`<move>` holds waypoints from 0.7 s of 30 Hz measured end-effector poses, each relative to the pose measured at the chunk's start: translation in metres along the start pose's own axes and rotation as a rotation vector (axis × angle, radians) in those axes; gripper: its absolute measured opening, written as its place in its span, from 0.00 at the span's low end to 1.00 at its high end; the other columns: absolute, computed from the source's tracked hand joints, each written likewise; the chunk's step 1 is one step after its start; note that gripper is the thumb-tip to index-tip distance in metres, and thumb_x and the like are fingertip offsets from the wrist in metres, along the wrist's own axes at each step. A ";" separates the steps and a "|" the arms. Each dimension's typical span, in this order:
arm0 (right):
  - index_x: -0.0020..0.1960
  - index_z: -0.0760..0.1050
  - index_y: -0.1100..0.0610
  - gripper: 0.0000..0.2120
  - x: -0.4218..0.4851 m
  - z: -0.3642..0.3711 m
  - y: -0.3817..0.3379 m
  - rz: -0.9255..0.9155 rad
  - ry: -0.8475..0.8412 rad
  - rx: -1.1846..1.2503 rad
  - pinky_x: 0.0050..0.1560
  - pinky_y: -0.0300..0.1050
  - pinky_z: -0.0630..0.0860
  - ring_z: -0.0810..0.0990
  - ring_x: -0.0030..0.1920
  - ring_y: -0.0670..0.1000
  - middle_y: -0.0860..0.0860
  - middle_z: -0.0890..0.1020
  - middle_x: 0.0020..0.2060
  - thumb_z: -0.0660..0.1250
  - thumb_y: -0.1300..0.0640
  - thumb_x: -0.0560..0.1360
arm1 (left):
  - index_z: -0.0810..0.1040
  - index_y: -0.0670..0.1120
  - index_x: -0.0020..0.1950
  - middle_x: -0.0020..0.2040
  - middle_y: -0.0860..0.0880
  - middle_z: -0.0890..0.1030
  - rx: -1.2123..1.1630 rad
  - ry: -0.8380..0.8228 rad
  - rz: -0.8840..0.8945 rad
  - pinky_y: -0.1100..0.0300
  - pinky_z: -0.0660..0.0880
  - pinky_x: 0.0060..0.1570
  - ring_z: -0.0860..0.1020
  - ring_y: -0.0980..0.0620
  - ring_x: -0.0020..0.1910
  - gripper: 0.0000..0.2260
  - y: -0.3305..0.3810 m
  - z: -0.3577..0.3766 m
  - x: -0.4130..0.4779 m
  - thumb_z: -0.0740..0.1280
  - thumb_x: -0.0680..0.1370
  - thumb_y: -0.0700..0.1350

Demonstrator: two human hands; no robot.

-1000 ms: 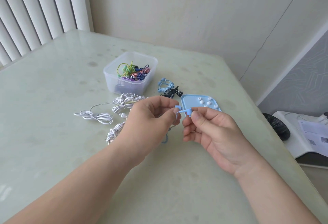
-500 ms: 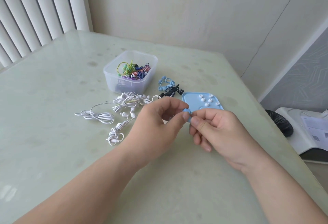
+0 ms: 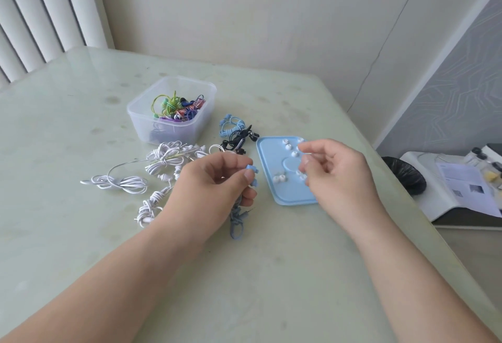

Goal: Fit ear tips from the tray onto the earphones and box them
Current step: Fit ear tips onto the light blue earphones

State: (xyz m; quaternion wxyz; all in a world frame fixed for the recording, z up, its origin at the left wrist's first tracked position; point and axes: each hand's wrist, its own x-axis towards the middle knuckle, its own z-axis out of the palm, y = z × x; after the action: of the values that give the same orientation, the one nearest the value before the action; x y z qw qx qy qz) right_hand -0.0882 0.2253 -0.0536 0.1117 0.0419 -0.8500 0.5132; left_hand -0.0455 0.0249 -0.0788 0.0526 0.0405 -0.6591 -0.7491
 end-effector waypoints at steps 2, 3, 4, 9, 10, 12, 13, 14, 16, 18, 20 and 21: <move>0.54 0.83 0.52 0.10 0.001 0.003 0.007 -0.073 -0.001 -0.176 0.44 0.32 0.74 0.80 0.41 0.40 0.42 0.83 0.45 0.67 0.63 0.79 | 0.83 0.41 0.52 0.40 0.45 0.84 -0.017 -0.009 0.000 0.57 0.81 0.40 0.82 0.48 0.35 0.03 0.000 0.000 0.000 0.71 0.80 0.37; 0.53 0.83 0.52 0.09 0.000 0.005 0.009 -0.113 -0.011 -0.248 0.44 0.32 0.73 0.78 0.41 0.39 0.42 0.81 0.45 0.69 0.63 0.78 | 0.83 0.40 0.52 0.40 0.45 0.84 -0.016 -0.011 0.001 0.58 0.81 0.40 0.82 0.48 0.35 0.03 0.000 0.001 0.000 0.71 0.80 0.37; 0.51 0.84 0.52 0.07 0.000 0.007 0.011 -0.148 -0.025 -0.304 0.43 0.33 0.72 0.77 0.40 0.38 0.42 0.80 0.44 0.71 0.62 0.77 | 0.83 0.40 0.52 0.41 0.45 0.84 -0.015 -0.012 0.001 0.58 0.81 0.39 0.81 0.48 0.35 0.03 0.000 0.001 0.000 0.71 0.80 0.37; 0.39 0.82 0.51 0.05 0.002 0.014 0.014 -0.204 -0.103 -0.456 0.43 0.47 0.77 0.75 0.37 0.44 0.44 0.77 0.40 0.75 0.55 0.74 | 0.84 0.41 0.53 0.42 0.44 0.85 -0.014 -0.023 -0.004 0.58 0.81 0.39 0.82 0.48 0.35 0.03 0.000 0.002 -0.001 0.72 0.80 0.37; 0.40 0.83 0.51 0.05 0.002 0.015 0.015 -0.210 -0.111 -0.474 0.43 0.48 0.77 0.75 0.38 0.46 0.45 0.77 0.40 0.75 0.55 0.74 | 0.84 0.41 0.52 0.42 0.44 0.85 -0.010 -0.023 -0.005 0.59 0.80 0.39 0.82 0.48 0.35 0.03 0.000 0.002 -0.001 0.72 0.80 0.37; 0.41 0.83 0.52 0.04 0.004 0.015 0.016 -0.218 -0.118 -0.495 0.44 0.50 0.78 0.76 0.41 0.49 0.46 0.77 0.40 0.74 0.55 0.75 | 0.84 0.41 0.52 0.42 0.44 0.85 -0.008 -0.023 -0.008 0.59 0.80 0.40 0.82 0.48 0.35 0.03 0.000 0.001 -0.001 0.72 0.80 0.38; 0.41 0.83 0.52 0.04 0.004 0.015 0.016 -0.219 -0.118 -0.499 0.45 0.51 0.78 0.77 0.41 0.50 0.46 0.78 0.40 0.74 0.56 0.75 | 0.84 0.41 0.53 0.42 0.44 0.85 -0.012 -0.024 -0.010 0.58 0.81 0.40 0.82 0.48 0.35 0.03 0.000 0.001 -0.001 0.72 0.80 0.38; 0.40 0.83 0.52 0.04 0.005 0.016 0.016 -0.222 -0.114 -0.502 0.45 0.51 0.78 0.77 0.42 0.50 0.46 0.78 0.40 0.74 0.56 0.75 | 0.83 0.41 0.53 0.42 0.43 0.85 -0.017 -0.028 -0.012 0.58 0.81 0.40 0.82 0.48 0.36 0.03 0.000 0.001 -0.001 0.72 0.80 0.38; 0.39 0.82 0.53 0.05 0.005 0.015 0.013 -0.231 -0.084 -0.492 0.43 0.50 0.79 0.79 0.41 0.50 0.46 0.79 0.39 0.73 0.58 0.73 | 0.83 0.41 0.54 0.43 0.43 0.85 -0.026 -0.038 -0.013 0.58 0.80 0.40 0.82 0.48 0.36 0.04 0.001 0.001 -0.001 0.71 0.80 0.37; 0.38 0.82 0.53 0.05 0.003 0.012 0.008 -0.221 -0.027 -0.402 0.40 0.45 0.78 0.79 0.37 0.46 0.46 0.81 0.37 0.74 0.58 0.72 | 0.83 0.43 0.58 0.43 0.43 0.85 -0.050 -0.044 -0.019 0.59 0.80 0.40 0.82 0.48 0.35 0.07 0.001 0.001 -0.002 0.71 0.80 0.38; 0.39 0.84 0.54 0.05 -0.003 0.009 -0.003 -0.121 -0.021 -0.162 0.38 0.37 0.76 0.79 0.34 0.43 0.47 0.84 0.35 0.75 0.60 0.72 | 0.83 0.44 0.59 0.43 0.43 0.84 -0.077 -0.046 -0.023 0.60 0.80 0.40 0.81 0.48 0.35 0.08 0.001 0.000 -0.001 0.71 0.80 0.38; 0.40 0.84 0.55 0.04 -0.007 0.009 -0.009 -0.050 -0.060 -0.010 0.39 0.36 0.77 0.80 0.33 0.44 0.48 0.85 0.35 0.76 0.61 0.72 | 0.84 0.44 0.58 0.43 0.44 0.85 -0.083 -0.048 -0.024 0.59 0.80 0.40 0.81 0.48 0.35 0.07 0.001 0.000 -0.001 0.71 0.80 0.38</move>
State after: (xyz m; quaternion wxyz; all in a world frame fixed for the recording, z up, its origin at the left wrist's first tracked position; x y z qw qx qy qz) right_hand -0.0809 0.2129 -0.0512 0.0994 0.0781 -0.8541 0.5045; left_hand -0.0446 0.0245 -0.0778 0.0297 0.0282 -0.6281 -0.7771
